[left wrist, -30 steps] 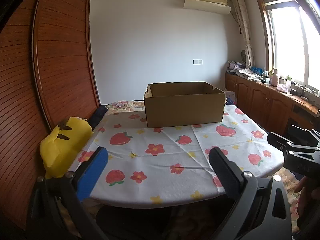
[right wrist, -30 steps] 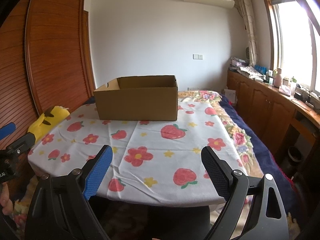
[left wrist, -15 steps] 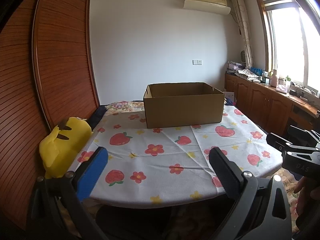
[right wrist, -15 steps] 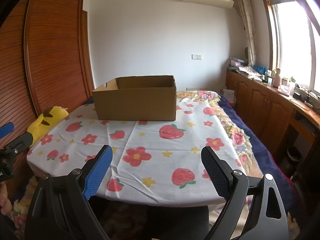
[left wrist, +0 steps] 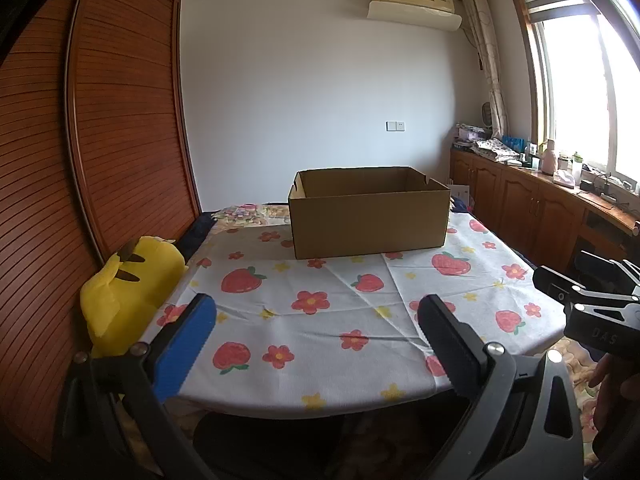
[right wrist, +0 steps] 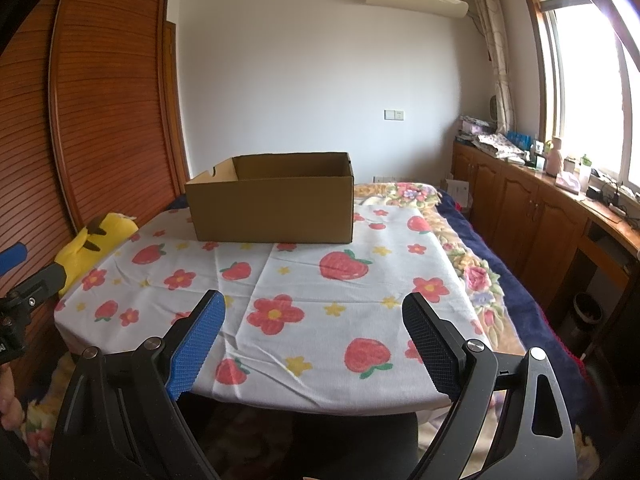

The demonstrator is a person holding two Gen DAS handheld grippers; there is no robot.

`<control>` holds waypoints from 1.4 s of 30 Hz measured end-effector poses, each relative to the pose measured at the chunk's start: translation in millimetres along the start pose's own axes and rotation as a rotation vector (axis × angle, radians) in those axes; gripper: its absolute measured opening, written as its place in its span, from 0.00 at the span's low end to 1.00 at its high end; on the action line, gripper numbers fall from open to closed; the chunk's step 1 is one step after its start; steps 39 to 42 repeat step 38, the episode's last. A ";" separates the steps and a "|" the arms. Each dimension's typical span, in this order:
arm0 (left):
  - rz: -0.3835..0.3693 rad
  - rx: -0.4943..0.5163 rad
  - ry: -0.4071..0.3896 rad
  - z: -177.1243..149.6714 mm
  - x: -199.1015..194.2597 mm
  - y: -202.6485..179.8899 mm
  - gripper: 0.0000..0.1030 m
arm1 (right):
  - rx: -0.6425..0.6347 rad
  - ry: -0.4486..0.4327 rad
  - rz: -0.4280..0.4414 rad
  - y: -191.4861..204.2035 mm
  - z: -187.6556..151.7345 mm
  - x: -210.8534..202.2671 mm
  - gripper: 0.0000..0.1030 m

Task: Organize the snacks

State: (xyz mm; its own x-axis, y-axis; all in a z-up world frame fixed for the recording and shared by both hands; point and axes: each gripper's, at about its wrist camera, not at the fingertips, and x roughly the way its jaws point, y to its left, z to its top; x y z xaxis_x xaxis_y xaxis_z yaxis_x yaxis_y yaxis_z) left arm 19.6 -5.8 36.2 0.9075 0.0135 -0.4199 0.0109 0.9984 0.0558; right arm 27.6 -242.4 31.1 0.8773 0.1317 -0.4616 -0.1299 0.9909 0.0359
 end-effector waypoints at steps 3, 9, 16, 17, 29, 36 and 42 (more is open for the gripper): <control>0.001 0.002 0.000 -0.7 0.2 -0.2 0.99 | -0.001 0.000 -0.001 0.1 -0.1 0.0 0.89; 0.002 0.002 -0.001 1.0 0.7 0.6 0.99 | 0.000 0.000 0.000 0.1 -0.2 -0.1 0.89; 0.002 0.003 -0.003 1.2 0.9 0.6 0.99 | 0.000 -0.001 0.000 0.1 -0.4 -0.3 0.89; 0.003 0.003 -0.002 0.9 0.8 0.6 0.99 | 0.000 -0.001 0.000 -0.2 -0.6 -0.1 0.89; 0.000 -0.001 -0.001 3.2 -0.8 3.2 0.99 | -0.002 -0.002 0.000 0.6 -1.3 -0.4 0.89; 0.000 -0.002 0.000 2.8 -1.1 2.9 0.99 | 0.000 -0.001 0.001 1.4 -0.4 -1.2 0.89; 0.001 -0.001 -0.001 2.2 -1.8 3.0 0.99 | 0.000 0.000 0.000 1.0 -0.4 -1.1 0.89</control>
